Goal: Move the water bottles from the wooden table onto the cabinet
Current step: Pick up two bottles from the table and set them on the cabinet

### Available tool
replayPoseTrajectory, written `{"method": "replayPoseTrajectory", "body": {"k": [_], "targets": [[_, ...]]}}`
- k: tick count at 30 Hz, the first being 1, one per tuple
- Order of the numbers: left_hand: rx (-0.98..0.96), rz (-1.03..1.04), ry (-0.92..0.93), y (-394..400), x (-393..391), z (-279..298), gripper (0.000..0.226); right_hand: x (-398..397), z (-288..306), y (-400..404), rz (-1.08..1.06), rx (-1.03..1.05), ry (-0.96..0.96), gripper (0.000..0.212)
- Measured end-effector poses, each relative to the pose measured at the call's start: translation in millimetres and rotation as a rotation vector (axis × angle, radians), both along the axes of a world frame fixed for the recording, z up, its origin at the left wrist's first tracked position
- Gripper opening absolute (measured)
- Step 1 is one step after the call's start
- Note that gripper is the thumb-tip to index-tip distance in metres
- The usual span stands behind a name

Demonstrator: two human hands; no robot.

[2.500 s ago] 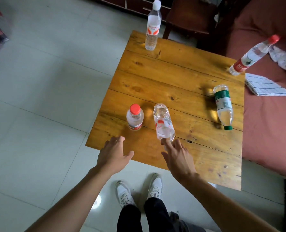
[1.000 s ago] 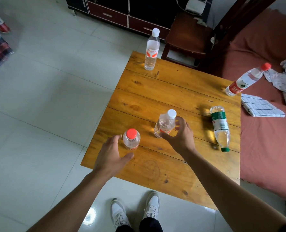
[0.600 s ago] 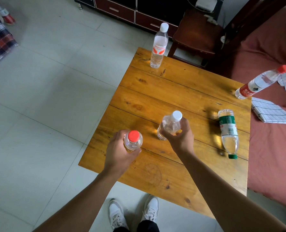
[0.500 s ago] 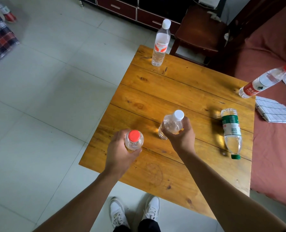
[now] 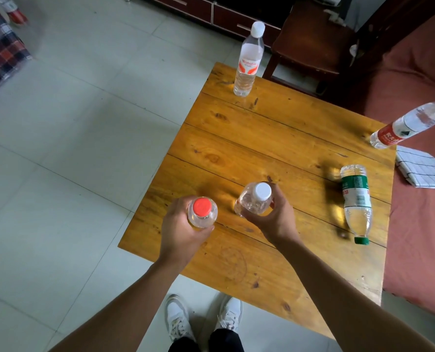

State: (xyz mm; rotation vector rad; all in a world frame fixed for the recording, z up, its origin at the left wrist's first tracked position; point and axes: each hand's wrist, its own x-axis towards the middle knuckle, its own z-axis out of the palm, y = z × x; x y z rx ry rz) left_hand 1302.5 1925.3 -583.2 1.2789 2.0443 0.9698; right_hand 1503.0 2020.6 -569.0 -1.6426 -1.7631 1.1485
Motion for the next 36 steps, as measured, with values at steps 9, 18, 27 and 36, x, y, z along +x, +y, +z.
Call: {"method": "replayPoseTrajectory", "body": {"k": [9,18,27,36], "targets": [[-0.012,0.090,0.007,-1,2,11,0.062,6,0,-10,-0.099,-0.031,0.097,0.063],[0.045,0.102,-0.026,-9,-11,88,0.058,4,73,-29,0.028,0.038,0.088,0.065],[0.156,0.138,-0.046,-2,-28,225,0.063,-11,209,-28,0.006,0.198,0.068,0.064],[0.300,0.164,-0.159,-7,-45,385,0.062,-29,358,-47,-0.057,0.409,0.183,0.053]]}}
